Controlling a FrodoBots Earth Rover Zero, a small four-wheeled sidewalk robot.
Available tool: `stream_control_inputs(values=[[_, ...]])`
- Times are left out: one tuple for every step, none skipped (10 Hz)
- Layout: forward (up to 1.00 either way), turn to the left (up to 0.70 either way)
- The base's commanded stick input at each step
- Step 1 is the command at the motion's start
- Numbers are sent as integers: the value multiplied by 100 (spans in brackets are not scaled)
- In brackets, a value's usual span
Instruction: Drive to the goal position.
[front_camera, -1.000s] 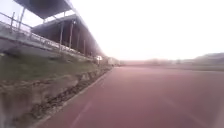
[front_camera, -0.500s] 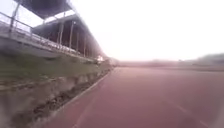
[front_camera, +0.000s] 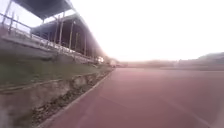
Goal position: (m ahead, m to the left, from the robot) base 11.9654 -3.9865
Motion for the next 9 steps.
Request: stream_control_inputs(values=[[70, -18], [70, -35], [70, -35], [70, -11], [70, 0], [70, -4], [70, -29], [70, -16], [70, 0]])
